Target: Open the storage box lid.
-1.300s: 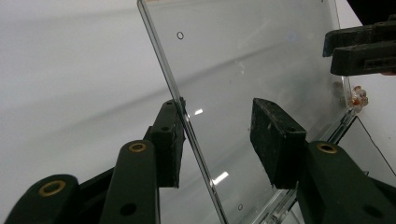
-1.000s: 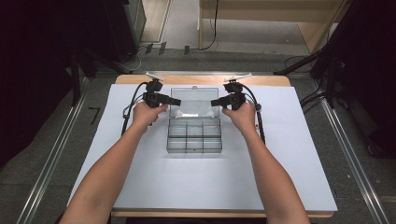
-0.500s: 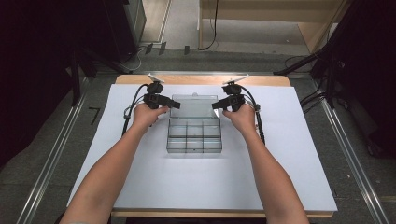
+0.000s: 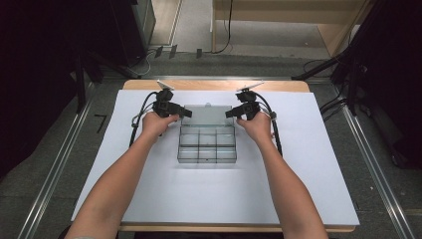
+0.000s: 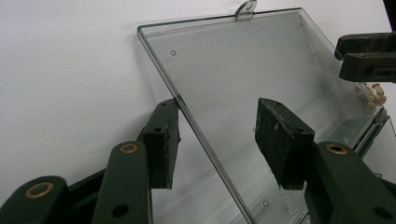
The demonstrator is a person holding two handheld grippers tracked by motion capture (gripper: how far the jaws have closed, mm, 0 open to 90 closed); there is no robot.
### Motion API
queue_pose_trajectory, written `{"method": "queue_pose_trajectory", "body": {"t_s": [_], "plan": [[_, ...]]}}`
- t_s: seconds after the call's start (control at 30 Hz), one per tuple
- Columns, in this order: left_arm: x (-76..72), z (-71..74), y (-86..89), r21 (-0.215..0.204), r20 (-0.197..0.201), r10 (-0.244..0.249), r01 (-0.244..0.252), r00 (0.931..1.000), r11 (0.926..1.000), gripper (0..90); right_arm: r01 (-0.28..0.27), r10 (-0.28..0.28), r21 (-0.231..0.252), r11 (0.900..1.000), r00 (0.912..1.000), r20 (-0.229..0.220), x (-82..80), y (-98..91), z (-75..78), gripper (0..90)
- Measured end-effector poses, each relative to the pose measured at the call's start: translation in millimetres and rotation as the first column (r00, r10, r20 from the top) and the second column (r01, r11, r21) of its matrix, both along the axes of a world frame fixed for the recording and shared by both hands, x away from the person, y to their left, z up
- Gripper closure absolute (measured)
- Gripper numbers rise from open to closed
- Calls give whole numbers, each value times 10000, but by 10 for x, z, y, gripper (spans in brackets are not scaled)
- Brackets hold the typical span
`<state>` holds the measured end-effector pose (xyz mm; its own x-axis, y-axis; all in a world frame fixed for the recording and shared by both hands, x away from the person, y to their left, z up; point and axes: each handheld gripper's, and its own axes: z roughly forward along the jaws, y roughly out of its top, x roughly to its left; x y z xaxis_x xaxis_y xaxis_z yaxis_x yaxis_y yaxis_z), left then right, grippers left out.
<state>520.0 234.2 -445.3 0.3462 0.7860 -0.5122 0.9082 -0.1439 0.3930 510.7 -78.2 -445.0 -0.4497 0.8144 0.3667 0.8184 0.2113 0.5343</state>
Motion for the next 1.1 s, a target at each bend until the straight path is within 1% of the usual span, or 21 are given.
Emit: {"method": "queue_pose_trajectory", "body": {"t_s": [0.27,0.57,0.63,0.7,0.77,0.9,0.97,1.03,1.07,1.1], "plan": [[0,-3,-7,35,-24,22,-22,10000,10000,506,71,-71,204,9998,10000,6,-6,-20,-19,619],[-6,16,-3,217,70,-22,20,10000,9998,493,20,-21,217,9998,10000,42,-7,-25,-21,619],[-12,27,8,328,139,-49,45,9999,9995,489,27,-28,180,9998,10000,57,-14,-26,-13,621],[-10,26,28,402,4,-14,13,10000,9992,466,-8,6,109,9999,9999,165,-29,-29,-10,619],[-13,41,48,445,37,-55,54,10000,9990,464,-7,5,113,9999,9999,146,-33,-34,-6,618],[-34,129,91,366,290,-40,29,9996,9993,465,-78,81,-67,9999,9994,348,-55,-54,26,620],[-53,178,100,349,466,-49,33,9989,9994,466,-118,118,-7,9999,9990,421,-71,-68,52,617],[-79,232,109,248,621,-123,107,9980,9996,465,-178,175,43,9998,9982,571,-96,-95,91,617],[-89,249,108,214,638,-175,162,9978,9996,465,-184,180,48,9998,9979,625,-107,-111,107,617],[-110,275,105,266,745,-314,294,9967,9992,463,-167,163,61,9998,9979,623,-119,-122,122,616]]}}
